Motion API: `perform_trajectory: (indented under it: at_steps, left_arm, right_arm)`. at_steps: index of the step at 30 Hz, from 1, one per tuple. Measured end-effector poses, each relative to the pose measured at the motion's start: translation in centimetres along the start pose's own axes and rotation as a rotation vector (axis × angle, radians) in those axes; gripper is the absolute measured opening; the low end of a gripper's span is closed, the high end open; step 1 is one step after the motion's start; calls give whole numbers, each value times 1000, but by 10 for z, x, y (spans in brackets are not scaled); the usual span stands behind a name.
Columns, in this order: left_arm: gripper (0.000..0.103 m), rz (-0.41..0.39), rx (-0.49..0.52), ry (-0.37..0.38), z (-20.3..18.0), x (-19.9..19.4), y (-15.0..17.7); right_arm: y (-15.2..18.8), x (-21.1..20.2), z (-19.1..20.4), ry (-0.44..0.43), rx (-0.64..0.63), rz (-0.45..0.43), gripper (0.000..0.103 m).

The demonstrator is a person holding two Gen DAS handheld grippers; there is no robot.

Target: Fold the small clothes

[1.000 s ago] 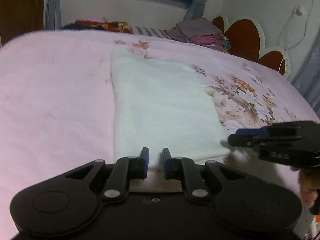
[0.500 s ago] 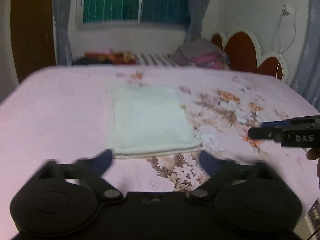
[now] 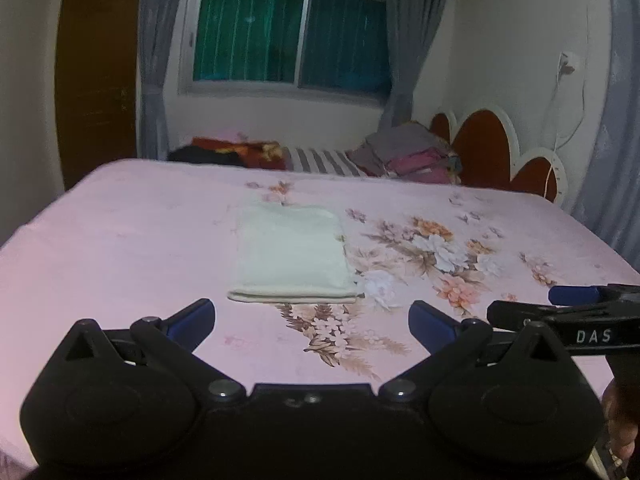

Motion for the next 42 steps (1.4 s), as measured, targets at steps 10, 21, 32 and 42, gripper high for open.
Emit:
perform_trajectory:
  at_steps: [10, 21, 32, 42]
  left_arm:
    - [103, -7, 22, -21, -17, -17, 5]
    - [103, -22, 36, -42, -19, -24, 6]
    - [103, -27, 40, -35, -18, -22, 4]
    - [103, -30, 40, -31, -15, -23, 3]
  right_arm:
    - [0, -36, -5, 20, 8, -41, 103]
    - [-1, -45, 0, 18, -3, -64, 103]
    - [-2, -47, 0, 15, 2, -61, 103]
    - [-4, -47, -1, 14, 2, -68, 103]
Point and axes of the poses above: each gripper's, at about its wrist camera, not at the fingertips, and x roughly the way its jaws point, z to its left, y to its underside, the point moved 6 cm from there along x, roughly the way its jaws point, and after that the axes turned 7 degrees about y, right-handed, at the moved point
